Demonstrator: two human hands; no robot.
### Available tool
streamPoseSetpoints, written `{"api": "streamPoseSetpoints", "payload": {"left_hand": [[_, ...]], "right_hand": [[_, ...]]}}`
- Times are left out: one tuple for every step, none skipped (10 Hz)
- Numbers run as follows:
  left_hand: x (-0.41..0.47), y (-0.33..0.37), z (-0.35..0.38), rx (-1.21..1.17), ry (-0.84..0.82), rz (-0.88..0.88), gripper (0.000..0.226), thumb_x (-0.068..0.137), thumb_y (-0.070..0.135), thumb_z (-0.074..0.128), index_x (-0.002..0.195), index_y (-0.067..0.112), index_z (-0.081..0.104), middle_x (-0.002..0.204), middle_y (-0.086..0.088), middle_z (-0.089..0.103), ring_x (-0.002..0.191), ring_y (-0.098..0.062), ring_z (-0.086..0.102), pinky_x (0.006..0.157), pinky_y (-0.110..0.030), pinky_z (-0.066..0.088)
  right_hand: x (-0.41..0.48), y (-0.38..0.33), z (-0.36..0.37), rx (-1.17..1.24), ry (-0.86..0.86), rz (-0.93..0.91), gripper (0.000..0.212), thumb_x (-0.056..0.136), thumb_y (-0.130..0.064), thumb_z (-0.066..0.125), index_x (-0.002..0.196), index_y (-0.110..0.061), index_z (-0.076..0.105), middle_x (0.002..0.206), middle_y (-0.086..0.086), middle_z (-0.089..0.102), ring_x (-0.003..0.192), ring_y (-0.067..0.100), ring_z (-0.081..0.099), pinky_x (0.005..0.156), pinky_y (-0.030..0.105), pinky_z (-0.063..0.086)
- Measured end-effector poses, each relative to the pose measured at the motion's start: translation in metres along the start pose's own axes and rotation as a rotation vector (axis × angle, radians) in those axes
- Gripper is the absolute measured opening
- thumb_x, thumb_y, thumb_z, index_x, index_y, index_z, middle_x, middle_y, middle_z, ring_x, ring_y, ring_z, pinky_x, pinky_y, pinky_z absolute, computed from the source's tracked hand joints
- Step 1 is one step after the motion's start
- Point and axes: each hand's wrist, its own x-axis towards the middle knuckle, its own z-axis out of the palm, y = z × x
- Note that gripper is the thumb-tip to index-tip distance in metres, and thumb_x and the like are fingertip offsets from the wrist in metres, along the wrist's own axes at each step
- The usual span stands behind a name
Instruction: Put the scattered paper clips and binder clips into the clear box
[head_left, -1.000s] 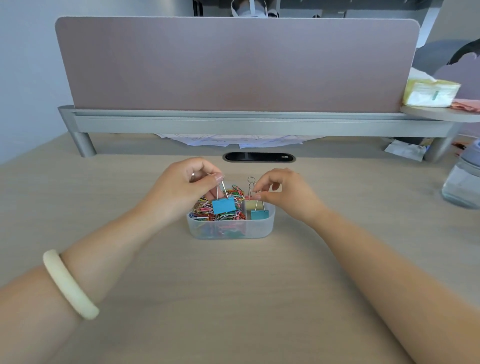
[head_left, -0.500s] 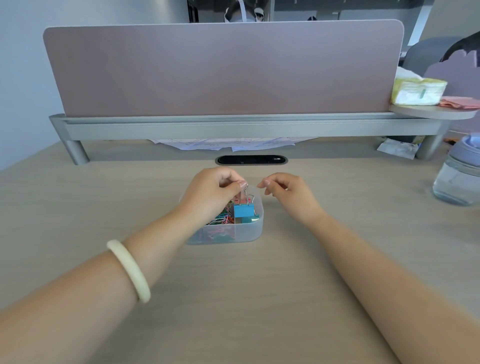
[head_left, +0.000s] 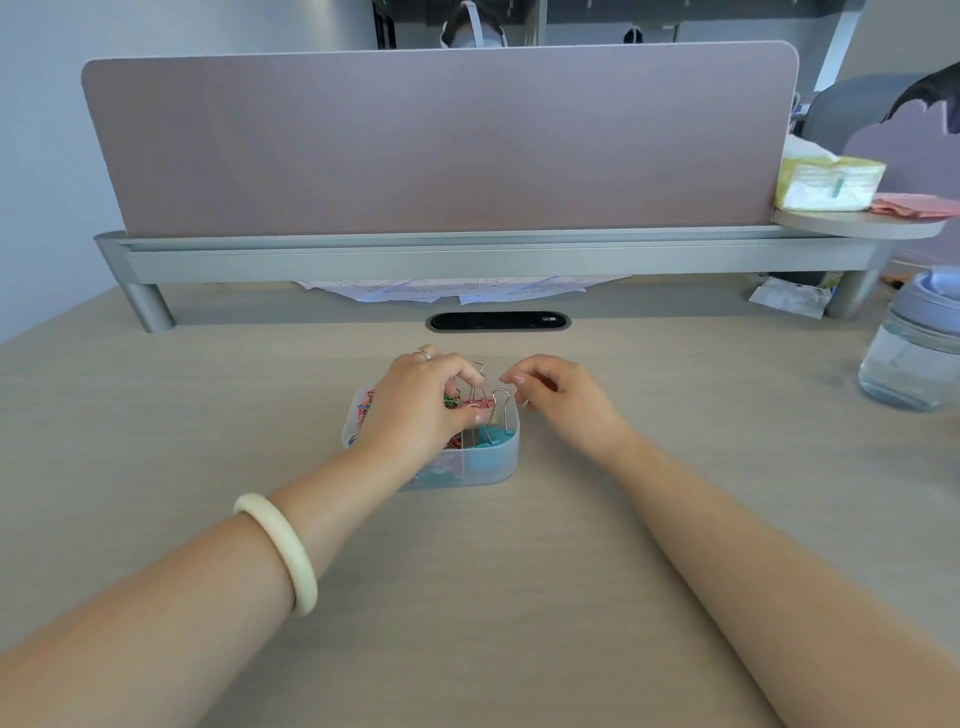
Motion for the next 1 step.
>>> {"api": "streamPoseSetpoints", "payload": {"left_hand": [[-0.0005,-0.0053,-0.0071,-0.01,0.053,-0.034,0.025,0.066,0.027,0.077,0.088,0.027,0.065,0.072,0.013,0.044,0.08,-0.015,0.046,0.066,-0.028,0.033]], "right_hand": [[-0.0011,-0.003,0.0003,0.001,0.009,0.011,0.017,0.092,-0.012,0.049,0.091,-0.01,0.066,0.07,-0.014,0.058,0.056,-0.011,0.053,0.061,0.004,0.04]]}}
